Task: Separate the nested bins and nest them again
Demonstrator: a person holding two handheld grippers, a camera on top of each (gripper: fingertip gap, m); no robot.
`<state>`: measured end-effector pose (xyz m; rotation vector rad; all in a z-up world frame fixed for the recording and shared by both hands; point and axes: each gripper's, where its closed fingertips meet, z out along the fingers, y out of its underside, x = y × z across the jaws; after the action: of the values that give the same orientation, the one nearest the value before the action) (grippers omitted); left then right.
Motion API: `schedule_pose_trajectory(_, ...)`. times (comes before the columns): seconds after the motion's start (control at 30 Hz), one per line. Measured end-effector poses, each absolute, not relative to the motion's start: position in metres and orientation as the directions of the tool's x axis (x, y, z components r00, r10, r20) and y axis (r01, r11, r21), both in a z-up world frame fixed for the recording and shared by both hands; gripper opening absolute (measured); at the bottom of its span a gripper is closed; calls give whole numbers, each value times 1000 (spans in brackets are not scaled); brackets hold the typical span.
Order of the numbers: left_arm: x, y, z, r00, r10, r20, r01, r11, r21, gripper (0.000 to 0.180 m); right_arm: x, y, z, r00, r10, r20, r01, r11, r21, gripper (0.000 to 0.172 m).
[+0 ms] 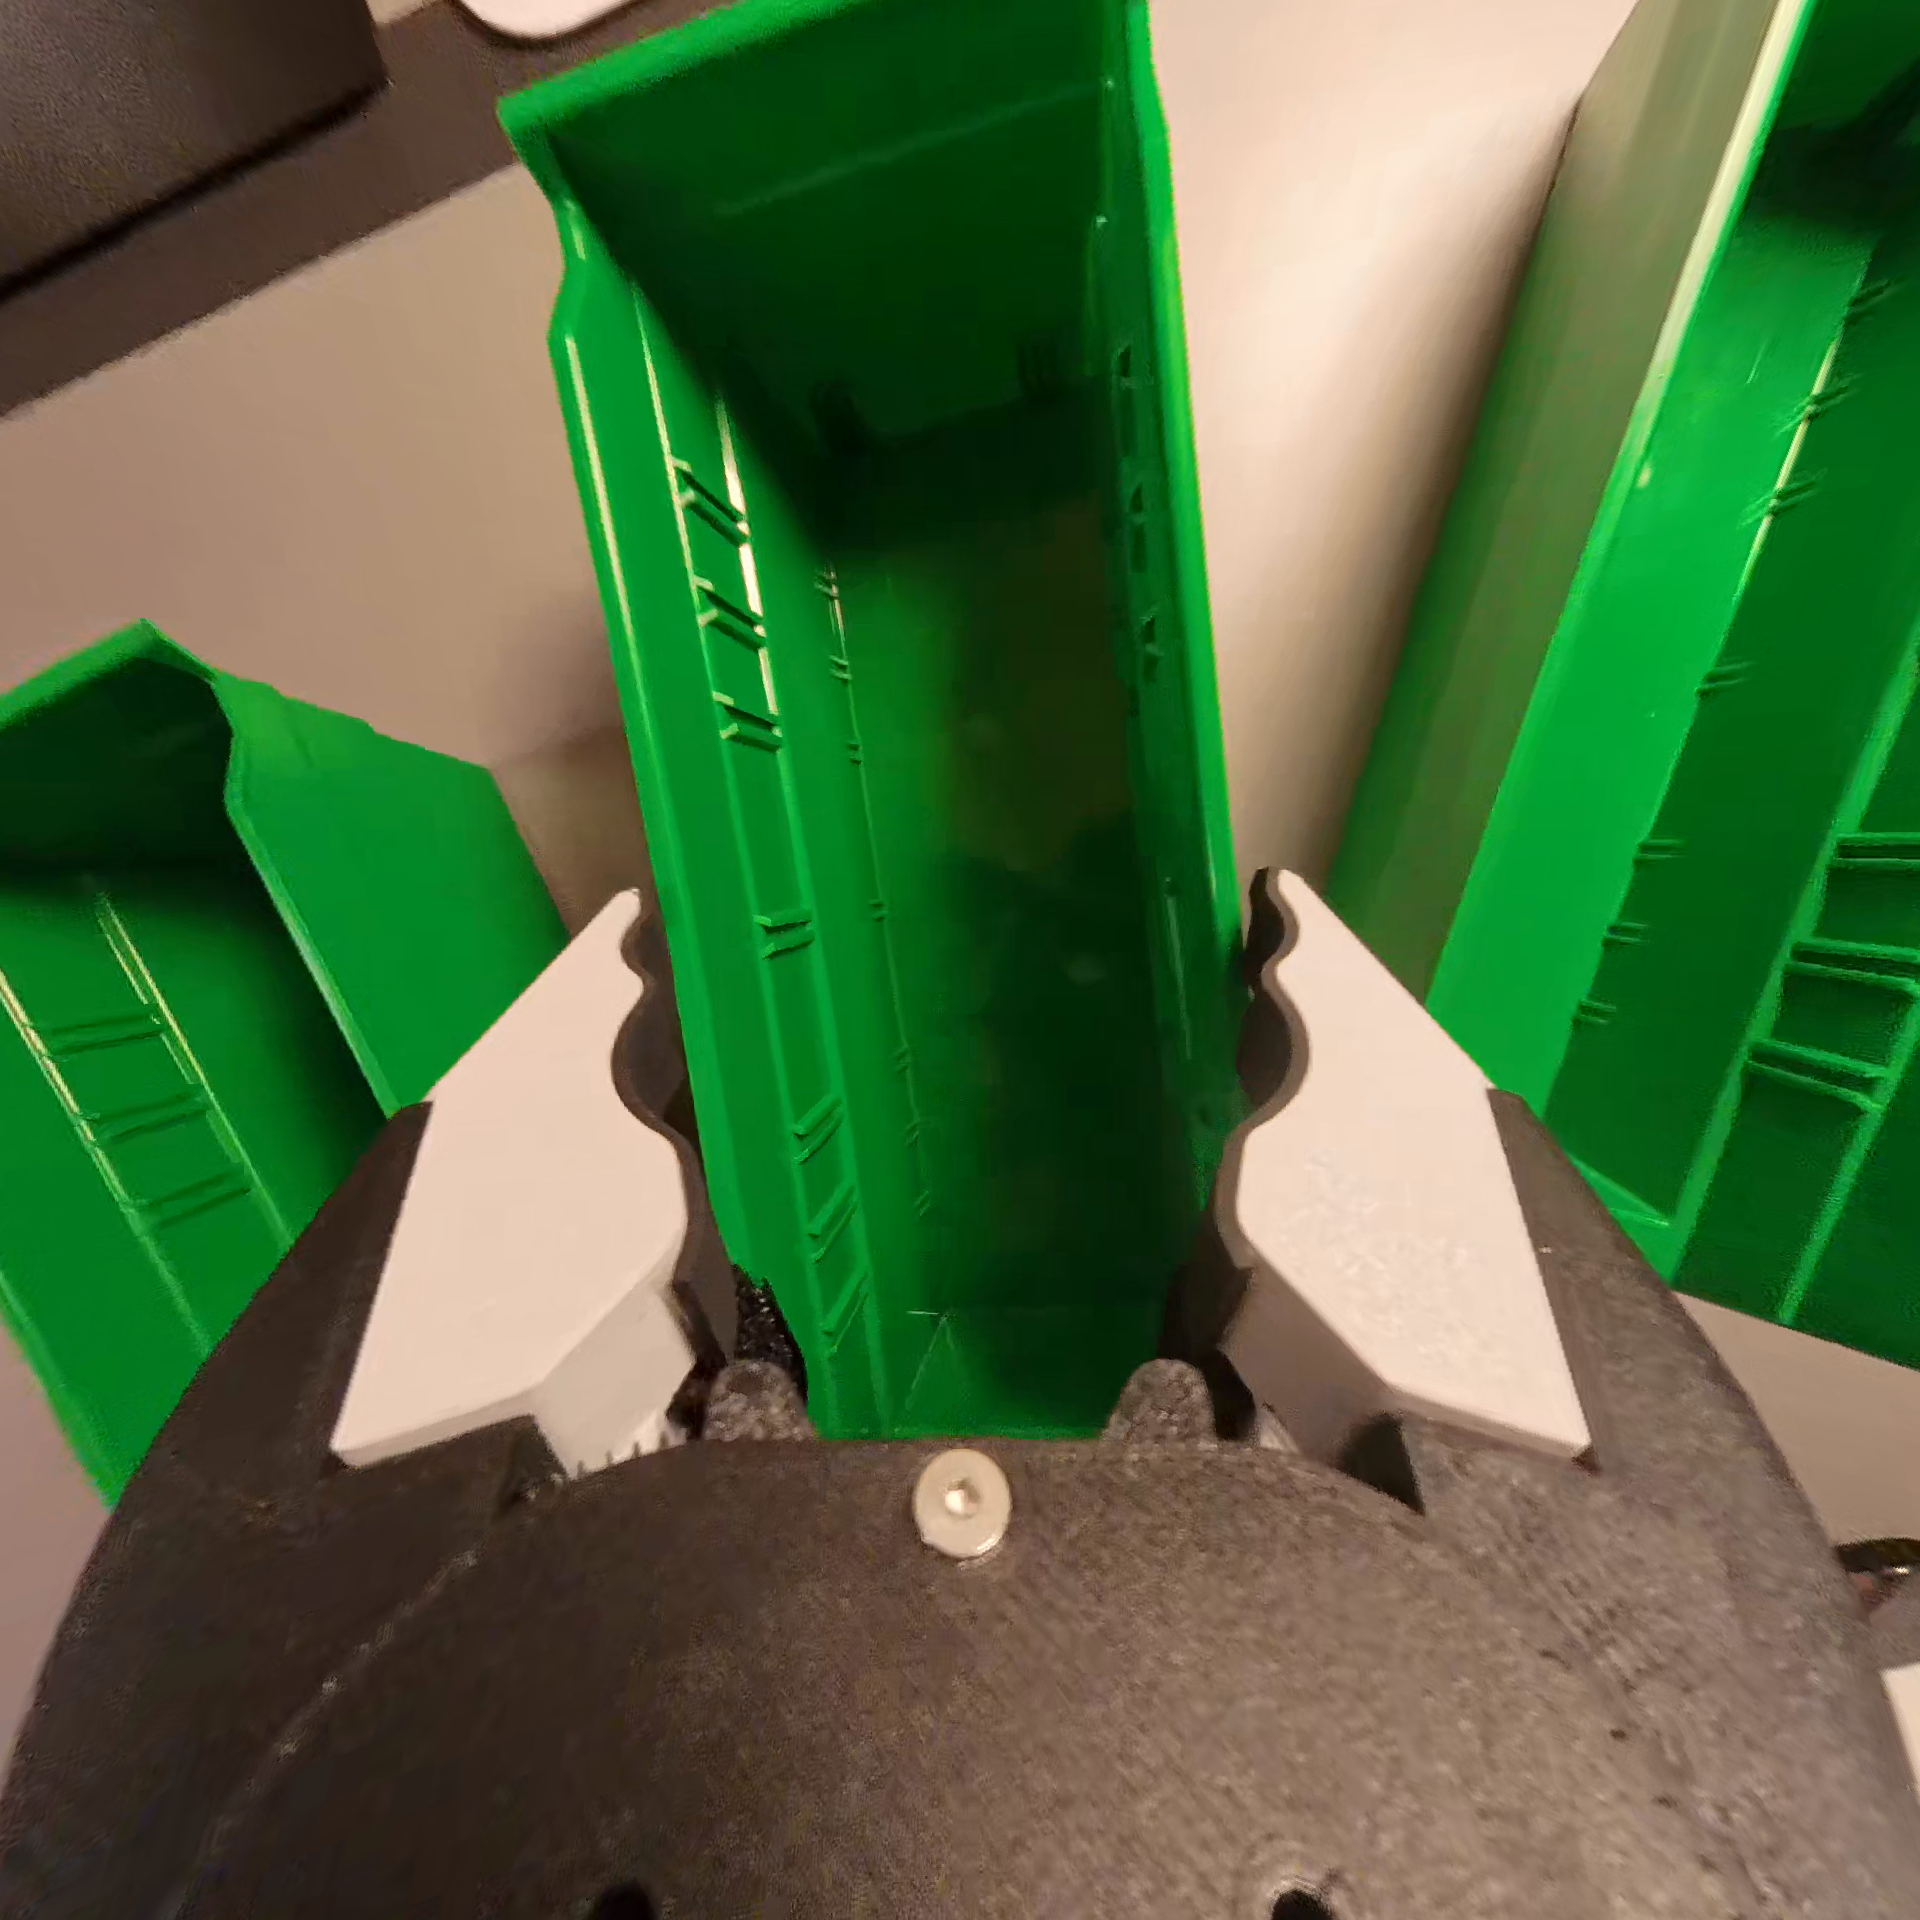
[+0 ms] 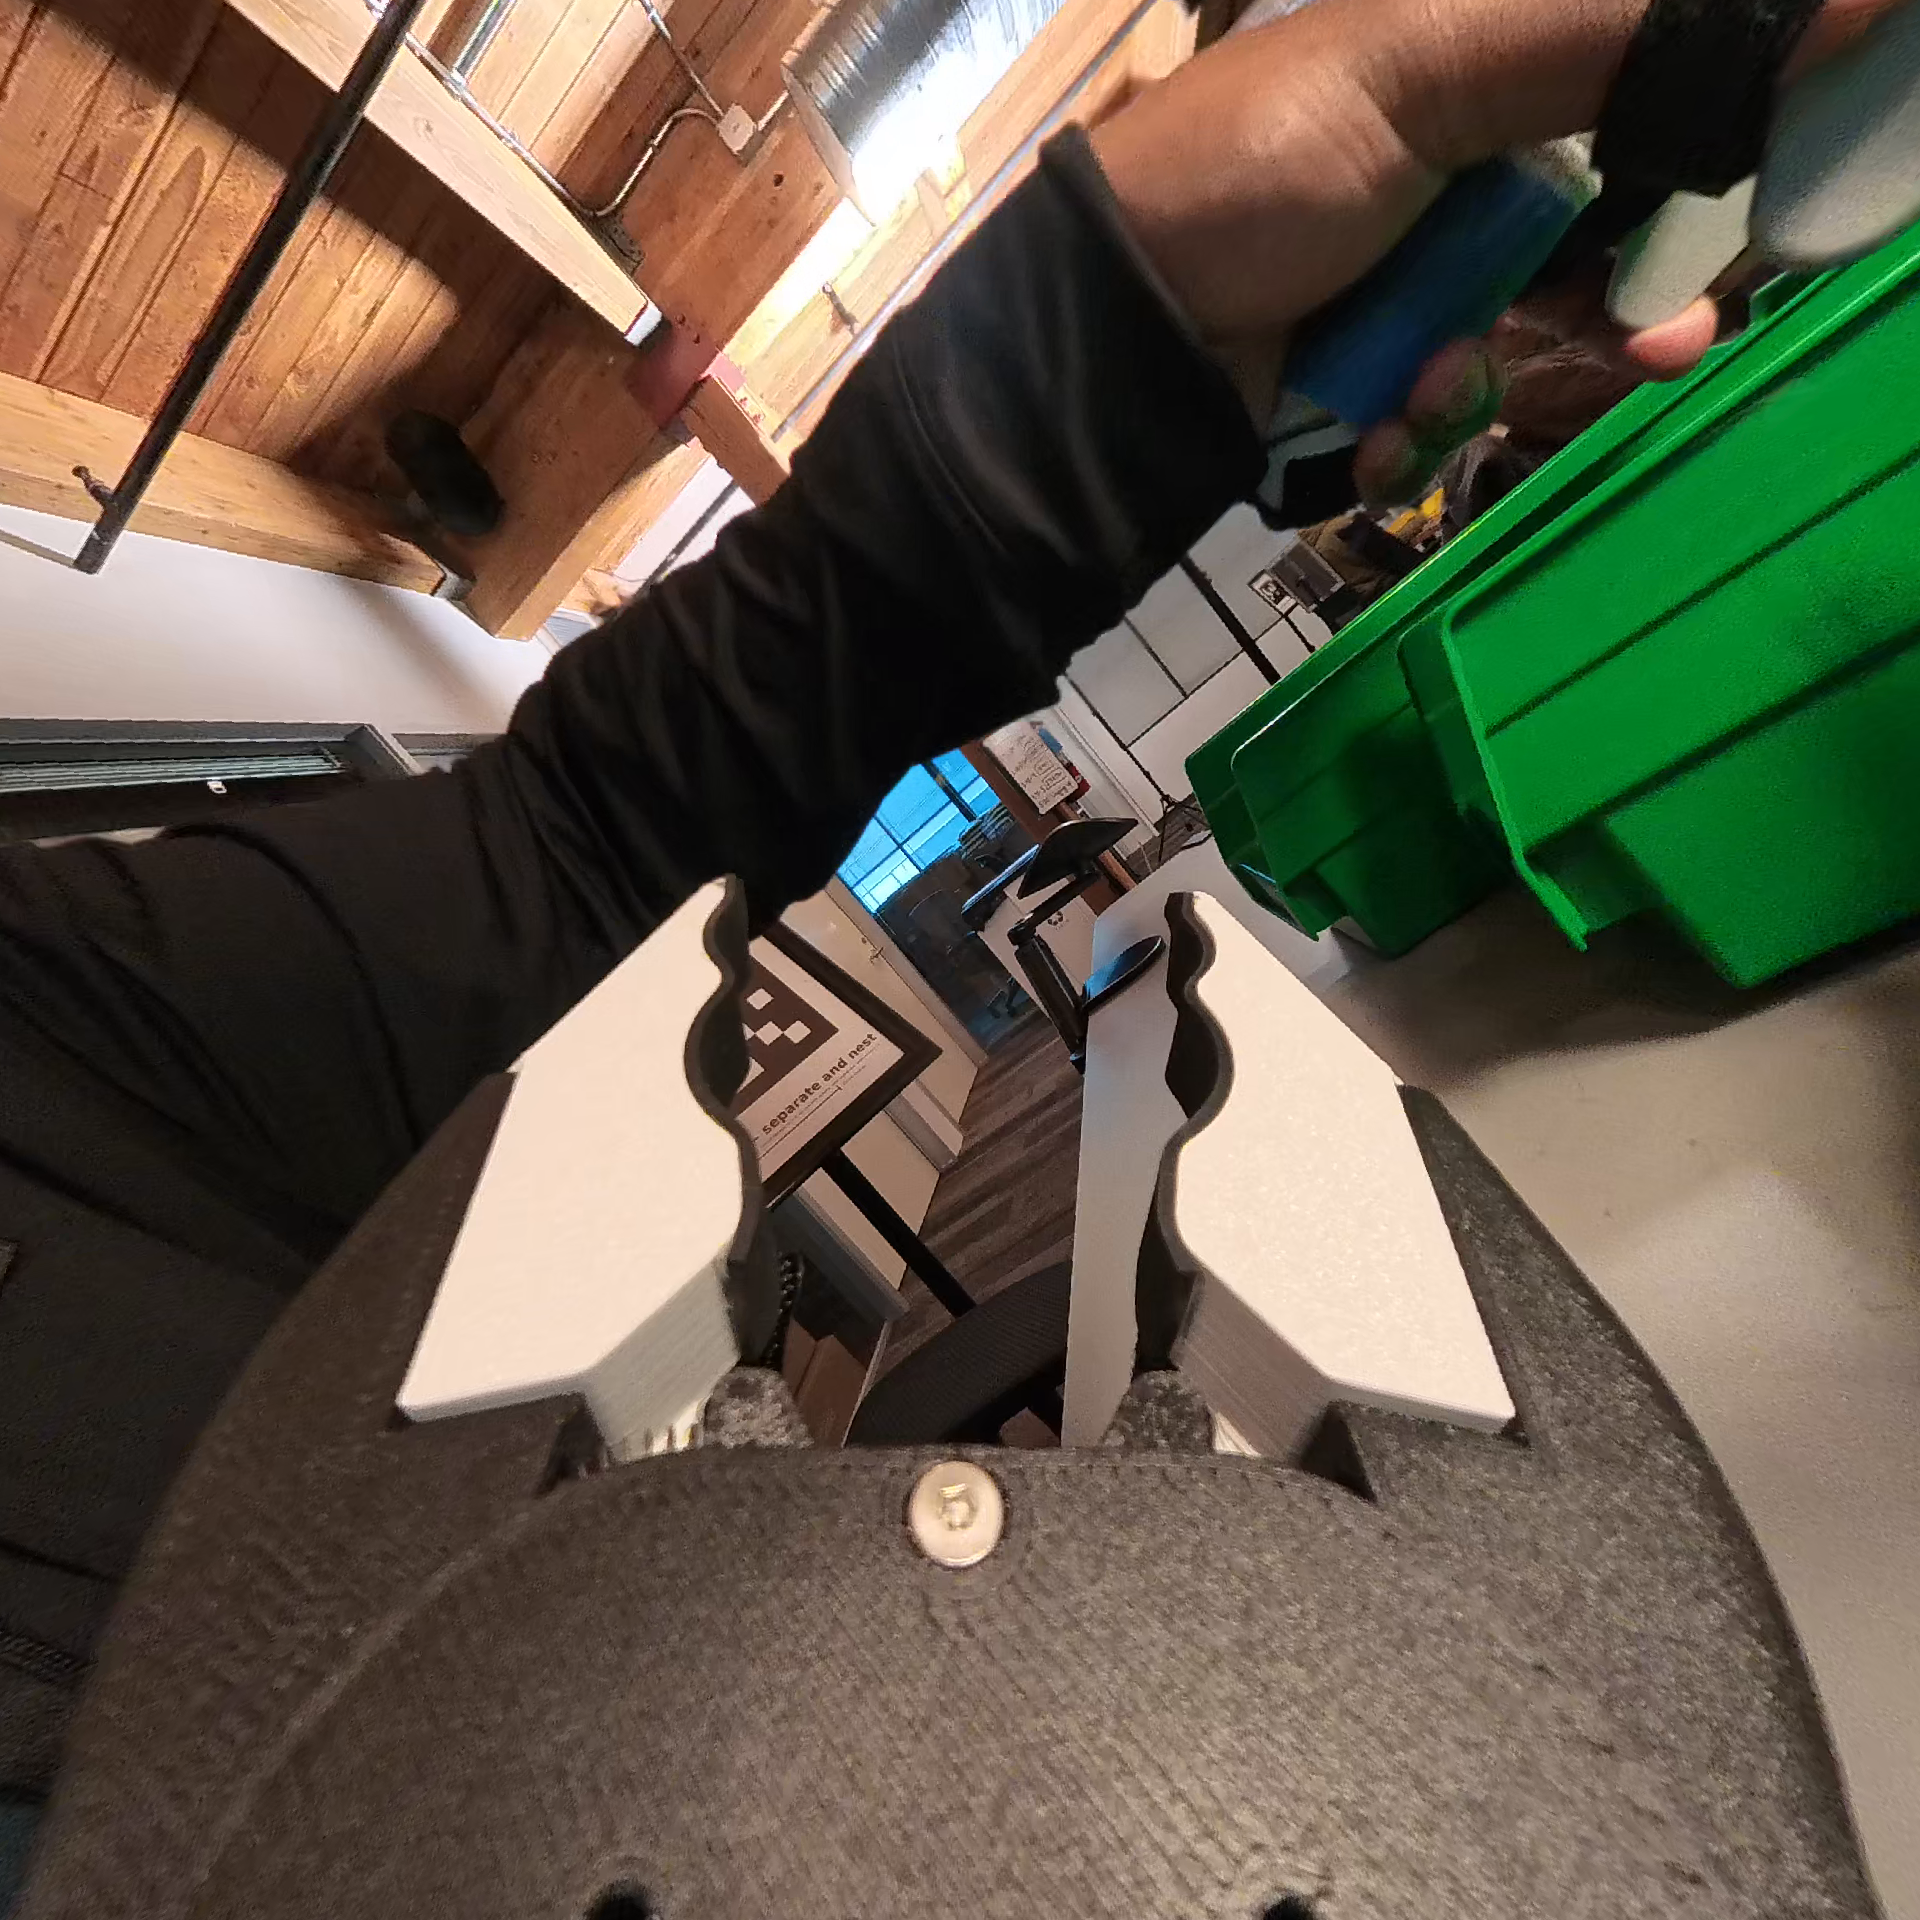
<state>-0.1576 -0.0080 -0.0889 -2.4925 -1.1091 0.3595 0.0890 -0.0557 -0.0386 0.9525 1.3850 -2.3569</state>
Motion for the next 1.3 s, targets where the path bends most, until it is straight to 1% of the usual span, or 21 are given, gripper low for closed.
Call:
schedule_pose_trajectory(0.07,-149,-1,-82,650,760,-20,658,-576,-486,119,89,-56,-39,-757,112,-644,509,-519,-687,82)
schedule_pose_trajectory(0.1,-143,3,-77,660,751,13,652,-565,-505,117,89,-56,-39,-757,112,-644,508,-518,-688,82)
schedule_pose_trajectory(0.13,-136,6,-69,672,739,39,641,-555,-531,121,89,-56,-39,-757,113,-643,507,-518,-688,82)
schedule_pose_trajectory(0.3,-81,2,-26,760,637,129,503,-452,-736,121,89,-55,-38,-758,113,-643,505,-523,-687,82)
schedule_pose_trajectory(0.37,-53,-13,-20,792,597,127,430,-398,-811,119,89,-55,-38,-759,115,-641,503,-522,-689,82)
schedule_pose_trajectory(0.43,-26,-31,-23,818,565,107,348,-338,-874,111,89,-54,-38,-761,121,-637,495,-526,-692,82)
schedule_pose_trajectory(0.53,7,-57,-46,828,556,70,251,-256,-934,104,88,-48,-36,-763,154,-627,460,-553,-695,81)
schedule_pose_trajectory(0.6,18,-71,-68,817,572,71,231,-212,-950,103,82,-37,-39,-739,247,-627,412,-569,-711,81)
schedule_pose_trajectory(0.67,22,-81,-90,803,585,117,262,-169,-950,103,70,-18,-55,-649,483,-588,357,-489,-796,81)
schedule_pose_trajectory(0.73,24,-86,-107,792,579,193,323,-129,-937,103,52,20,-66,-493,760,-424,289,-317,-903,82)
schedule_pose_trajectory(0.77,24,-87,-108,791,561,245,360,-102,-927,100,43,40,-65,-411,847,-336,267,-241,-933,84)
schedule_pose_trajectory(0.8,25,-87,-105,795,535,287,378,-67,-923,101,34,56,-63,-342,899,-273,268,-185,-945,90)
schedule_pose_trajectory(0.83,23,-88,-102,792,519,321,396,-38,-917,100,26,62,-64,-308,923,-230,295,-137,-946,98)
schedule_pose_trajectory(0.9,22,-88,-104,782,491,383,448,-16,-894,99,9,66,-78,-259,952,-162,387,-52,-921,105)
schedule_pose_trajectory(0.97,21,-88,-105,776,467,424,479,-1,-878,99,-7,71,-97,-207,974,-87,445,14,-896,103)
schedule_pose_trajectory(1.0,21,-88,-104,775,458,435,485,9,-874,98,-13,76,-106,-174,983,-61,465,28,-885,101)
schedule_pose_trajectory(1.07,22,-90,-101,777,444,447,486,30,-874,97,-14,84,-116,-132,990,-52,487,19,-873,84)
schedule_pose_trajectory(1.13,24,-90,-99,779,428,459,489,45,-871,97,-6,92,-118,-103,993,-61,482,-4,-876,75)
schedule_pose_trajectory(1.2,25,-90,-98,780,410,473,500,47,-865,97,6,113,-117,-28,1000,12,483,24,-875,63)
schedule_pose_trajectory(1.27,26,-88,-100,779,400,482,512,35,-858,98,17,135,-113,56,994,90,480,52,-876,58)
schedule_pose_trajectory(1.3,27,-86,-102,781,395,484,518,23,-855,98,20,137,-110,60,996,72,472,35,-881,59)
